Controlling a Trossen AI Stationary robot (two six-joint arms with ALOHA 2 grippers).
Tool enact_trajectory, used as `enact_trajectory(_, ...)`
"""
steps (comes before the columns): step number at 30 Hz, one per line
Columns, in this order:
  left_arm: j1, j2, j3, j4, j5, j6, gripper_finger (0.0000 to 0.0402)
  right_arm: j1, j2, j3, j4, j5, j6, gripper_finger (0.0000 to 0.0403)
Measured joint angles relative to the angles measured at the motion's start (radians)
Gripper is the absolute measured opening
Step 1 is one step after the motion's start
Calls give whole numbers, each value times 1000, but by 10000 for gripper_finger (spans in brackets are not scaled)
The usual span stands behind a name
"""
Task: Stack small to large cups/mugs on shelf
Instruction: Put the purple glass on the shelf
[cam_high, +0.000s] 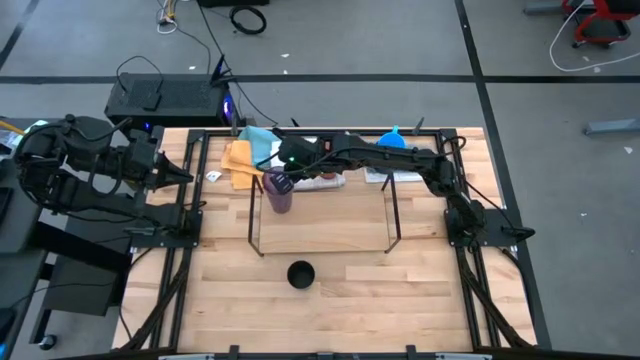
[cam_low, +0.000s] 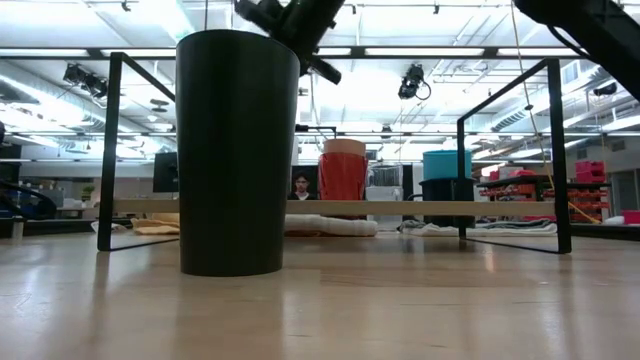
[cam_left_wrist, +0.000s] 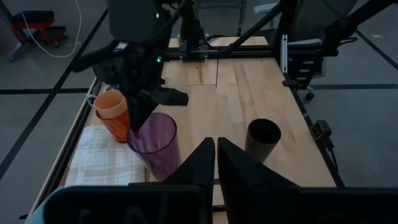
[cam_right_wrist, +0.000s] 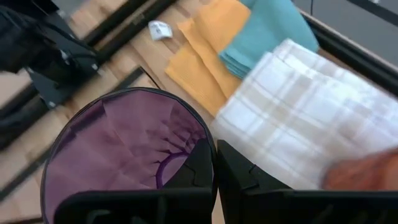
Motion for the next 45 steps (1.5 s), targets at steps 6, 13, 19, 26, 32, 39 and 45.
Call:
enact_trajectory(6, 0, 0, 0, 8, 0, 0, 28, 0, 13, 0, 12, -6, 10, 7)
enact_trajectory(13, 0, 0, 0, 33, 0, 3, 34, -8, 13, 0, 18, -6, 10, 6)
enact_trajectory(19, 0, 0, 0, 46, 0, 26, 26, -14, 24, 0, 15, -2, 9, 6)
enact_trajectory(26, 0, 0, 0, 48, 0, 27, 27, -27, 23, 0, 11, 8, 9, 6)
enact_trajectory(32, 0, 0, 0, 53, 0, 27, 34, -32, 23, 0, 7, 9, 10, 6)
enact_trajectory(39, 0, 0, 0, 53, 0, 27, 25, -33, 23, 0, 5, 10, 37, 6)
enact_trajectory(45, 0, 0, 0, 53, 0, 27, 27, -26, 23, 0, 5, 9, 64, 6)
